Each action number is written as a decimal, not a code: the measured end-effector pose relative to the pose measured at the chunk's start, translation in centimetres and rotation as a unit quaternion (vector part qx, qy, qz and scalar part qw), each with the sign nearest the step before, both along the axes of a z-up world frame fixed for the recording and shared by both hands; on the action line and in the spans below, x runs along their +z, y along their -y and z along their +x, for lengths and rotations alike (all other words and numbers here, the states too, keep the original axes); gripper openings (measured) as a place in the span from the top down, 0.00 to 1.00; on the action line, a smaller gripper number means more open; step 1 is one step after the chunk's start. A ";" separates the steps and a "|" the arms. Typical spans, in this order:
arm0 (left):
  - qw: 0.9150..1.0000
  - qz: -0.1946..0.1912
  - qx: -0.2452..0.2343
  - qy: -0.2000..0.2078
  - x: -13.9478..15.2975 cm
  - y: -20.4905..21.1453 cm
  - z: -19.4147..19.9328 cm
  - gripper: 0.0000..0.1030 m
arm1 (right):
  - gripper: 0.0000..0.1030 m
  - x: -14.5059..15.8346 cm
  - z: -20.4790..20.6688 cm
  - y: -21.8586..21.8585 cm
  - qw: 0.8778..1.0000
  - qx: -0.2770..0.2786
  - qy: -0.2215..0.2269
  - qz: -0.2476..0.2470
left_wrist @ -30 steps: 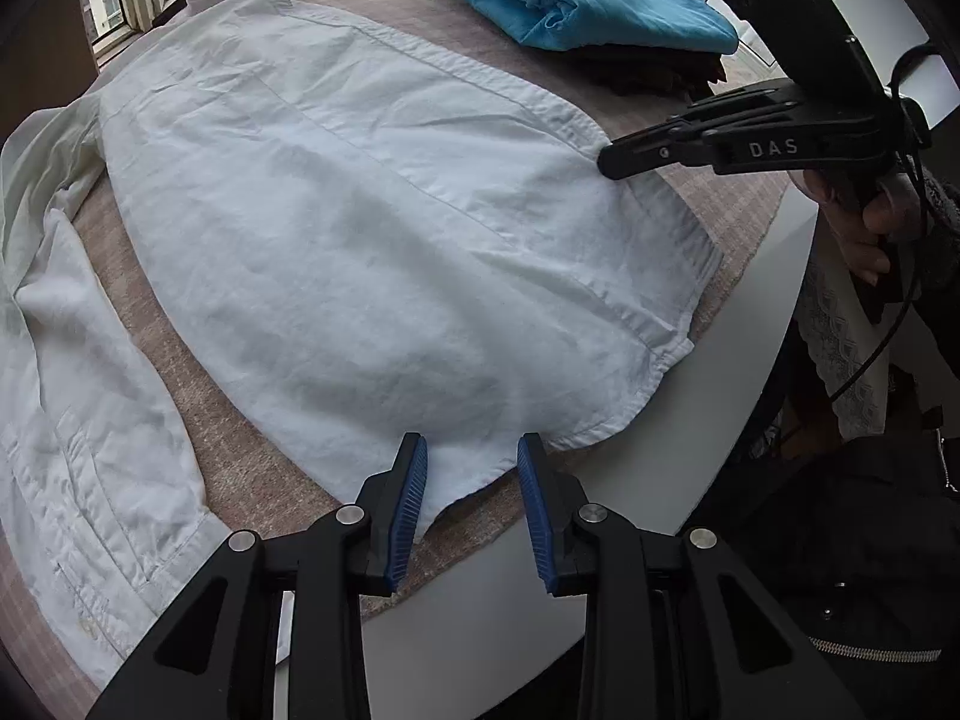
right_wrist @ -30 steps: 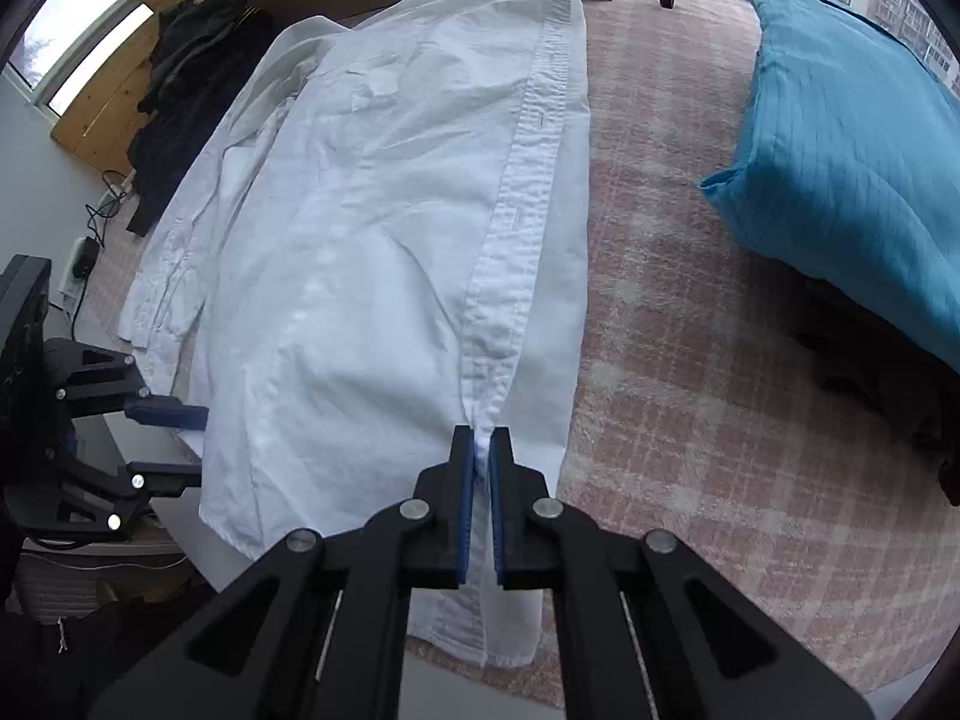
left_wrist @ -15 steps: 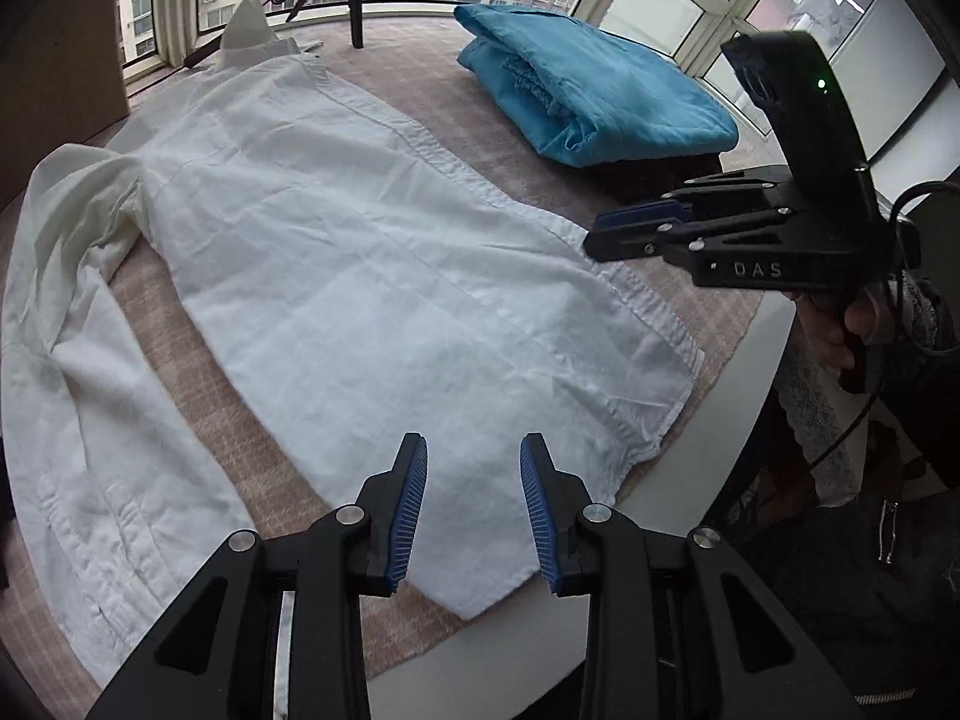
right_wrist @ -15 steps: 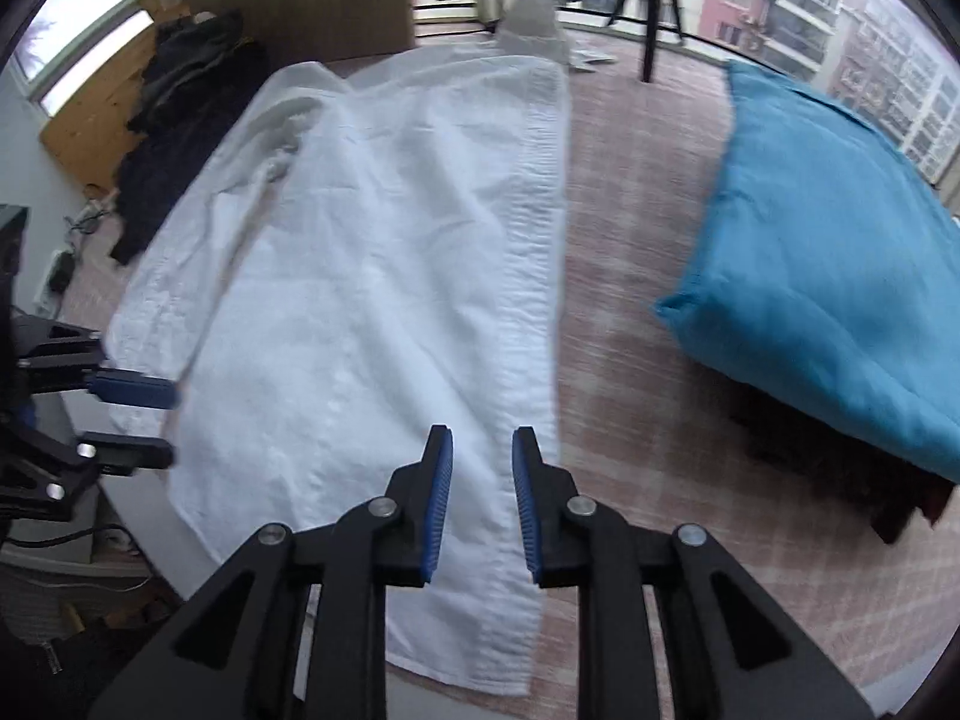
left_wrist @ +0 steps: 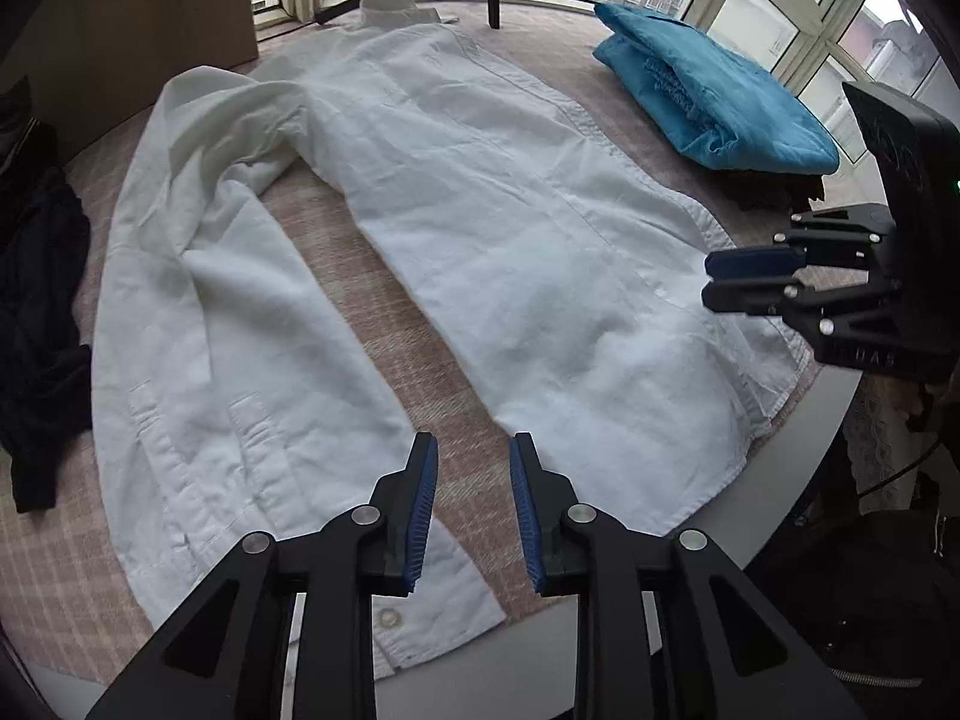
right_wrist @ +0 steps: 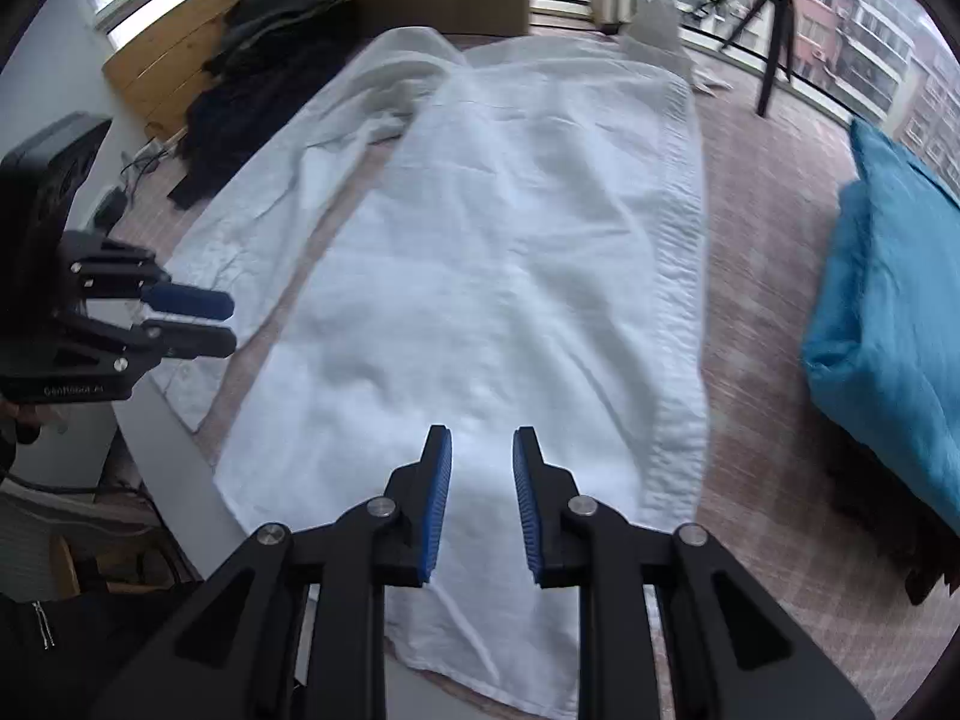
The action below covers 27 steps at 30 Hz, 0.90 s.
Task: Fold clothes
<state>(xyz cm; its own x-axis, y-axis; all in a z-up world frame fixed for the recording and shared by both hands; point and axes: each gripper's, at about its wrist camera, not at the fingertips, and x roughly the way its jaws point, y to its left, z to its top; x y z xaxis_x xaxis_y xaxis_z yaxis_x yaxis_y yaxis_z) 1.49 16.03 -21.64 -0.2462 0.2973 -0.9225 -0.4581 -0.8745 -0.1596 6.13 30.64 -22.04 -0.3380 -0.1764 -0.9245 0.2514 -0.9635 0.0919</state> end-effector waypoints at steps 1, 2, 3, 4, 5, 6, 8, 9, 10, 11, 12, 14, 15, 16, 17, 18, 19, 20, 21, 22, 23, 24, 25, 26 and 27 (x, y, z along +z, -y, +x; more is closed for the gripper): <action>1.000 0.000 0.005 -0.002 0.2 0.5 0.4 0.75 | 0.79 -0.2 0.2 1.3 1.000 0.014 0.001 0.001; 1.000 0.006 0.008 0.002 0.1 1.0 0.7 0.75 | 0.79 -0.4 0.4 2.6 1.000 0.029 0.003 0.001; 1.000 0.010 0.011 0.007 -0.1 1.2 1.0 0.74 | 0.79 -0.7 0.5 3.9 0.999 0.043 0.004 0.002; 1.000 0.014 0.014 0.011 -0.2 1.4 1.3 0.74 | 0.79 -1.1 0.7 4.9 0.998 0.054 0.006 0.011; 1.000 0.013 0.018 0.015 -0.5 1.5 1.6 0.74 | 0.79 -1.8 1.0 5.0 0.998 0.055 0.009 0.030; 0.999 0.017 0.020 0.019 -0.7 1.6 2.0 0.74 | 0.79 -1.9 1.3 4.6 0.998 0.051 0.013 0.033; 0.999 0.029 0.023 0.023 -0.9 1.9 2.5 0.74 | 0.79 -2.1 1.7 3.9 0.998 0.044 0.020 0.036; 0.999 0.034 0.023 0.025 -1.0 1.9 2.7 0.74 | 0.79 -2.1 1.8 4.4 0.998 0.045 0.020 0.031; 0.999 0.039 0.023 0.027 -1.1 1.9 2.9 0.74 | 0.79 -2.1 1.8 4.8 0.998 0.045 0.021 0.025; 0.999 0.035 0.022 0.024 -1.2 1.9 3.2 0.74 | 0.79 -2.1 1.9 5.3 0.999 0.046 0.021 0.019; 0.999 0.033 0.024 0.024 -1.3 1.9 3.3 0.74 | 0.79 -2.2 1.9 5.8 0.999 0.047 0.021 0.013; 0.998 0.045 0.025 0.028 -1.3 2.5 3.5 0.74 | 0.73 -2.2 2.1 6.7 0.999 0.049 0.022 0.001; 0.998 0.051 0.027 0.030 -1.3 2.8 3.6 0.74 | 0.73 -2.2 2.1 7.2 0.998 0.050 0.023 -0.005; 0.998 0.053 0.028 0.030 -1.2 3.2 3.7 0.74 | 0.73 -2.3 2.2 7.6 0.998 0.051 0.023 -0.010; 0.997 0.057 0.030 0.031 -1.1 3.5 3.8 0.74 | 0.73 -2.3 2.2 8.1 0.998 0.052 0.024 -0.016; 0.997 0.065 0.032 0.034 -0.9 3.7 3.9 0.74 | 0.73 -2.3 2.3 8.6 0.998 0.053 0.024 -0.022; 0.996 0.073 0.034 0.037 -0.8 4.0 3.9 0.74 | 0.73 -2.3 2.3 9.1 0.998 0.054 0.025 -0.028; 0.995 0.086 0.036 0.045 -0.8 4.1 3.9 0.73 | 0.70 -2.4 2.4 9.5 0.998 0.055 0.025 -0.034; 0.994 0.093 0.037 0.052 -0.8 4.0 3.8 0.71 | 0.69 -2.4 2.5 10.0 0.997 0.056 0.026 -0.040; 0.994 0.092 0.031 0.053 -0.9 3.5 3.8 0.71 | 0.69 -2.2 2.7 10.1 0.997 0.056 0.027 -0.050; 0.994 0.092 0.025 0.054 -0.9 2.9 3.8 0.71 | 0.69 -1.7 3.2 9.6 0.996 0.053 0.029 -0.069; 0.994 0.092 0.019 0.055 -0.9 2.4 3.7 0.71 | 0.69 -1.1 3.7 8.9 0.995 0.046 0.026 -0.080; 0.995 0.088 0.011 0.055 -1.0 1.5 3.6 0.70 | 0.69 -0.4 4.1 7.8 0.997 0.032 0.013 -0.071; 0.995 0.085 0.004 0.056 -1.2 0.8 3.5 0.70 | 0.70 0.2 4.5 6.6 0.998 0.018 0.000 -0.057; 0.995 0.080 0.001 0.056 -1.3 0.1 3.3 0.70 | 0.70 0.8 4.7 5.1 0.999 0.001 -0.012 -0.043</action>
<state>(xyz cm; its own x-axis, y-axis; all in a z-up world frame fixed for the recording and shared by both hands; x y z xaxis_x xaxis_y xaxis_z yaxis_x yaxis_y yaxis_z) 4.76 15.96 -22.91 -0.1452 0.4431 -0.8846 -0.4282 -0.8342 -0.3476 10.86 25.55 -21.24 -0.3591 -0.2554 -0.8977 0.2563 -0.9518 0.1683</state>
